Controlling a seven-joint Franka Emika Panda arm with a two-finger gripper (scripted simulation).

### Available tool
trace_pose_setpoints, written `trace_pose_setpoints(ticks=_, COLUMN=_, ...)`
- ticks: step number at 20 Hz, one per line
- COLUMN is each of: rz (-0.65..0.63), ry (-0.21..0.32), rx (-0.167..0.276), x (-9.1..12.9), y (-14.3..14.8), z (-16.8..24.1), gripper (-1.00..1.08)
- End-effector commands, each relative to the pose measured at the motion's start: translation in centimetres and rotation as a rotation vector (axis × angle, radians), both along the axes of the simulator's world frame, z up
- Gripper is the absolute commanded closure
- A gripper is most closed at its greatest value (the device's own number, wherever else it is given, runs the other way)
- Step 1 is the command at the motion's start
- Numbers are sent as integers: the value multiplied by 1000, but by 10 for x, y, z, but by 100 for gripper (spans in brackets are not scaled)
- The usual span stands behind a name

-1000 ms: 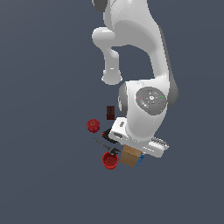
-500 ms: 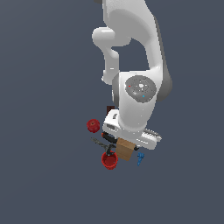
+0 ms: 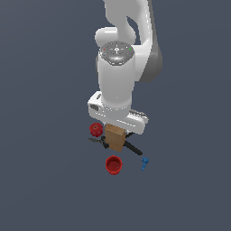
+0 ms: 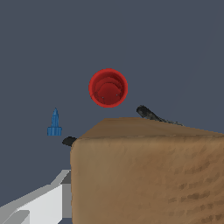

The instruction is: Pick up a designated object from a clutter of objects.

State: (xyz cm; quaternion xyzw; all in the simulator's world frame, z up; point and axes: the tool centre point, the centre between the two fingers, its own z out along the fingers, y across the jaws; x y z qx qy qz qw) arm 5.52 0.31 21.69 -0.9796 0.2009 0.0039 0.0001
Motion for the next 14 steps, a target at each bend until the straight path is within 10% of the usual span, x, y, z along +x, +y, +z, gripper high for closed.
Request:
trace_pose_setpoints(ticks=1, rz=-3, ry=-7, rx=1, x=-14, y=-21, z=20, gripper=108)
trace_pose_setpoints(ticks=14, rz=-3, ry=-7, rx=4, x=-98, y=-127, z=119, gripper=108)
